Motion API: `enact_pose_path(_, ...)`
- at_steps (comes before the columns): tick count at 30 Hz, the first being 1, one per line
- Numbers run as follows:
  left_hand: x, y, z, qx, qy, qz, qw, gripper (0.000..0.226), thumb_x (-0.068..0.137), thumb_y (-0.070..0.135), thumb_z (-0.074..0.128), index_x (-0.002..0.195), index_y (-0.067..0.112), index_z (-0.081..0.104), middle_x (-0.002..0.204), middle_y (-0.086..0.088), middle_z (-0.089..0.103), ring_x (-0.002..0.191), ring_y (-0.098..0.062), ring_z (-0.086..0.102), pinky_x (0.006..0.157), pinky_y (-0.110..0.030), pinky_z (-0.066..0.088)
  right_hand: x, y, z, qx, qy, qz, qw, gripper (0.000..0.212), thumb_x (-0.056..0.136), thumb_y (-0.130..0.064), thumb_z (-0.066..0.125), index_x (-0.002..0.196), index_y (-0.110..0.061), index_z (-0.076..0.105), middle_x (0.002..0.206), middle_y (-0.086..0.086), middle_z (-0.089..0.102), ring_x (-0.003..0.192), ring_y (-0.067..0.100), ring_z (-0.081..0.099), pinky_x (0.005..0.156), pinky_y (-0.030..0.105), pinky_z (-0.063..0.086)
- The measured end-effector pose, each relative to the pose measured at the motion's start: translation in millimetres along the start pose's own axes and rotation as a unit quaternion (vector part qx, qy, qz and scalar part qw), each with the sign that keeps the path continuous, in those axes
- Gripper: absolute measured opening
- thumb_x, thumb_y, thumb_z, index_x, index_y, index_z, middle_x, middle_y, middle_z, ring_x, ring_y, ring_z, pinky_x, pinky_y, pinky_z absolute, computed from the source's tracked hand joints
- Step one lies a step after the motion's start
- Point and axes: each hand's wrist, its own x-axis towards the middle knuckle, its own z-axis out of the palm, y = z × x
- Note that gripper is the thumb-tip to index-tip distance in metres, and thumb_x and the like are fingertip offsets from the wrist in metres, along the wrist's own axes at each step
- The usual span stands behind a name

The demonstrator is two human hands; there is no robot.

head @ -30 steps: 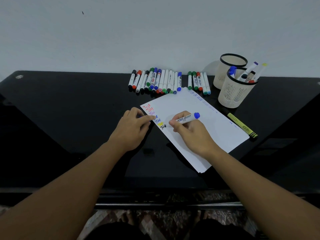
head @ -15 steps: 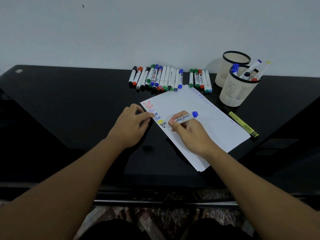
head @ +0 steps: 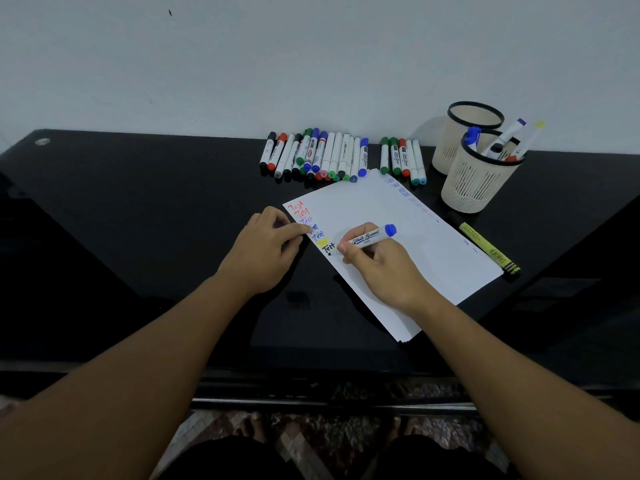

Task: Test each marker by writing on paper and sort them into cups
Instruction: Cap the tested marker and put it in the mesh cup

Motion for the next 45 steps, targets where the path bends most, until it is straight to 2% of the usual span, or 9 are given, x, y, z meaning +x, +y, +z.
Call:
enact_pose_path(6, 0.4, 0.7, -0.2, 0.002, -0.008, -0.005, 1.0, 0.031, 0.103, 0.029, 0.055, 0.131, 0.034, 0.067, 0.115, 0.002, 0.051, 0.101, -0.019, 0.049, 0.085, -0.039, 0.05, 0.9, 0.3, 0.7, -0.02, -0.005, -0.004, 1.0, 0.011, 0.103, -0.041, 0.06, 0.105, -0.033, 0.067, 0.095, -0.011, 0.07, 0.092, 0.01, 0.068, 0.091, 0.044, 0.056)
enact_pose_path(13, 0.0, -0.6, 0.9, -0.001, -0.005, -0.004, 1.0, 0.031, 0.102, 0.029, 0.055, 0.13, 0.034, 0.067, 0.114, 0.003, 0.05, 0.1, -0.018, 0.048, 0.085, -0.037, 0.049, 1.1, 1.9, 0.7, -0.018, 0.016, -0.001, 1.0, 0.014, 0.103, -0.041, 0.059, 0.105, -0.029, 0.067, 0.09, -0.015, 0.069, 0.091, 0.003, 0.067, 0.091, 0.039, 0.056)
enact_pose_path(18, 0.2, -1.6, 1.8, -0.003, -0.002, -0.001, 1.0, 0.031, 0.102, 0.027, 0.057, 0.13, 0.033, 0.068, 0.114, 0.002, 0.051, 0.099, -0.019, 0.049, 0.083, -0.036, 0.048, -0.1, 0.0, 0.5, -0.027, 0.001, -0.007, 1.0, 0.013, 0.104, -0.041, 0.058, 0.103, -0.031, 0.066, 0.093, -0.013, 0.069, 0.09, 0.007, 0.066, 0.09, 0.038, 0.055)
enact_pose_path(22, 0.3, -1.9, 1.6, -0.002, -0.004, -0.004, 1.0, 0.031, 0.102, 0.027, 0.056, 0.13, 0.034, 0.068, 0.114, 0.002, 0.05, 0.099, -0.018, 0.048, 0.084, -0.034, 0.047, -4.6, -1.9, -3.4, -0.024, -0.002, -0.008, 1.0, 0.012, 0.105, -0.04, 0.056, 0.099, -0.031, 0.062, 0.087, -0.002, 0.069, 0.088, 0.013, 0.066, 0.082, 0.03, 0.051)
enact_pose_path(25, 0.2, -1.3, 1.7, -0.004, -0.005, -0.005, 1.0, 0.031, 0.103, 0.027, 0.056, 0.13, 0.034, 0.068, 0.115, 0.002, 0.05, 0.1, -0.018, 0.048, 0.085, -0.032, 0.046, -4.6, -1.8, -4.1, 0.005, 0.006, -0.001, 1.0, 0.011, 0.105, -0.036, 0.057, 0.104, -0.027, 0.063, 0.088, -0.009, 0.068, 0.088, 0.002, 0.065, 0.077, 0.014, 0.048)
enact_pose_path(27, 0.1, -1.3, 1.9, -0.006, -0.004, -0.004, 1.0, 0.031, 0.102, 0.027, 0.056, 0.13, 0.033, 0.068, 0.115, 0.002, 0.051, 0.1, -0.018, 0.048, 0.085, -0.032, 0.046, -3.5, -1.7, -3.9, 0.007, 0.008, 0.003, 1.0, 0.013, 0.105, -0.036, 0.057, 0.107, -0.025, 0.064, 0.088, -0.011, 0.068, 0.087, -0.004, 0.064, 0.076, 0.01, 0.046)
enact_pose_path(31, 0.5, -1.3, 1.8, -0.004, -0.005, -0.003, 1.0, 0.031, 0.103, 0.028, 0.056, 0.13, 0.034, 0.068, 0.115, 0.002, 0.051, 0.1, -0.018, 0.048, 0.086, -0.034, 0.047, -2.5, 0.0, -2.5, -0.008, 0.007, -0.001, 1.0, 0.013, 0.105, -0.036, 0.057, 0.106, -0.026, 0.065, 0.086, -0.012, 0.067, 0.086, 0.001, 0.063, 0.076, 0.017, 0.046)
enact_pose_path(36, 0.0, -1.1, 1.2, -0.006, -0.003, -0.003, 1.0, 0.03, 0.102, 0.028, 0.057, 0.13, 0.033, 0.068, 0.115, 0.002, 0.051, 0.1, -0.018, 0.048, 0.085, -0.035, 0.048, -3.0, -0.2, -2.4, -0.012, 0.015, -0.001, 1.0, 0.011, 0.105, -0.036, 0.057, 0.106, -0.027, 0.064, 0.087, -0.012, 0.067, 0.087, 0.003, 0.064, 0.075, 0.015, 0.046)
enact_pose_path(45, 0.1, -0.8, 0.7, -0.008, -0.006, -0.008, 1.0, 0.031, 0.103, 0.029, 0.056, 0.131, 0.033, 0.068, 0.116, 0.002, 0.051, 0.102, -0.018, 0.048, 0.086, -0.035, 0.048, -2.2, 1.1, -3.1, -0.01, 0.025, 0.003, 1.0, 0.016, 0.105, -0.037, 0.056, 0.111, -0.024, 0.064, 0.094, -0.01, 0.067, 0.094, 0.009, 0.066, 0.085, 0.026, 0.052)
